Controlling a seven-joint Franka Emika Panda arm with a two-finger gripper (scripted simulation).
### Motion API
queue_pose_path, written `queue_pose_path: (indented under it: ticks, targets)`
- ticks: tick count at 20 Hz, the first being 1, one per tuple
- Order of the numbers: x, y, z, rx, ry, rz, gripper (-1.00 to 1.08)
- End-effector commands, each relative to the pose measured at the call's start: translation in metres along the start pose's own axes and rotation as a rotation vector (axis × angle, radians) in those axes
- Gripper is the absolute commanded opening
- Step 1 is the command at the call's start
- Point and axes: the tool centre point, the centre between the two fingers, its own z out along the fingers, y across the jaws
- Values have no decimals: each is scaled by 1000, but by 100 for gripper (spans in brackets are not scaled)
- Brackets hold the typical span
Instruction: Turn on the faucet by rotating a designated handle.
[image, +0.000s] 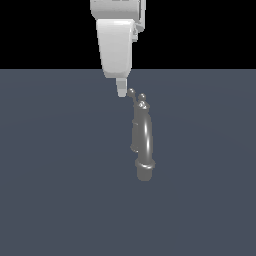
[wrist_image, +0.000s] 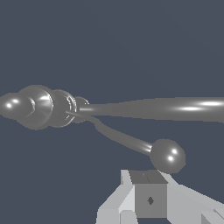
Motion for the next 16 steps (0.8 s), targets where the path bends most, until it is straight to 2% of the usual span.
queue_pose_path:
  ticks: [1, 15, 16]
  targets:
    - [16, 0, 0, -1, 0, 10, -100]
    - [102, 2, 1, -6, 1, 17, -100]
    - [102, 2, 1, -6, 1, 17, -100]
